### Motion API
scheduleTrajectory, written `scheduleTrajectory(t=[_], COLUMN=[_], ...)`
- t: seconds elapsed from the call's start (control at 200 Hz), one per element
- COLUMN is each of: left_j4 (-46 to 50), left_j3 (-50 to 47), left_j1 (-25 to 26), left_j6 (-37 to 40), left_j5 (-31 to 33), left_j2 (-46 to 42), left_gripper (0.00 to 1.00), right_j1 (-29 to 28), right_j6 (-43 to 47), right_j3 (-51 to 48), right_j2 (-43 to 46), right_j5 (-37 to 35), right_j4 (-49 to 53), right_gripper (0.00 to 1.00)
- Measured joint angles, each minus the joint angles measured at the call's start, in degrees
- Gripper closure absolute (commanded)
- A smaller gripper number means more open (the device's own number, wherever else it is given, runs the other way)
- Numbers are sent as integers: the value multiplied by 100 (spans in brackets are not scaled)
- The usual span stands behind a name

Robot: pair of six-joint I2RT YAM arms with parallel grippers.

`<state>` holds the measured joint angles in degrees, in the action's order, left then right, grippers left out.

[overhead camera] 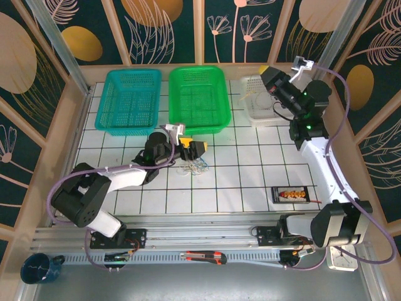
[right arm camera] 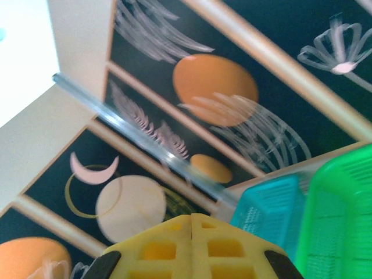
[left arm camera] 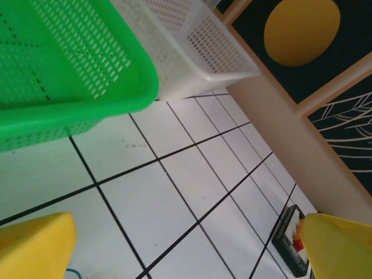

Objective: Untangle the cables

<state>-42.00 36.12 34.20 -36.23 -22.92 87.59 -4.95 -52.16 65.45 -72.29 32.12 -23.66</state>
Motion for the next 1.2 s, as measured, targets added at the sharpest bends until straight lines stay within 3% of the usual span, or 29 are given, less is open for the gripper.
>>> scheduleTrajectory(t=[0.335,0.621,0.751,0.836,1.201], left_j4=[442,629,671,763,942], left_j3=[173,184,184,184,-94], left_j1=[0,0,0,0,0], left_j6=[-225,-295,-315,-313,-431], left_j5=[162,240,267,341,807], left_j2=[-256,-315,-439,-584,-1226], left_gripper=[1,1,1,1,1], right_j1=[713,885,933,1001,855], right_j6=[804,1401,1714,1792,1670], right_j3=[-564,-249,118,302,-4], right_j2=[-1019,-2457,-2924,-3101,-2796], right_j5=[-1012,-1851,-2063,-2068,-1484], right_j4=[-664,-890,-776,-743,-859], right_gripper=[100,100,63,51,48])
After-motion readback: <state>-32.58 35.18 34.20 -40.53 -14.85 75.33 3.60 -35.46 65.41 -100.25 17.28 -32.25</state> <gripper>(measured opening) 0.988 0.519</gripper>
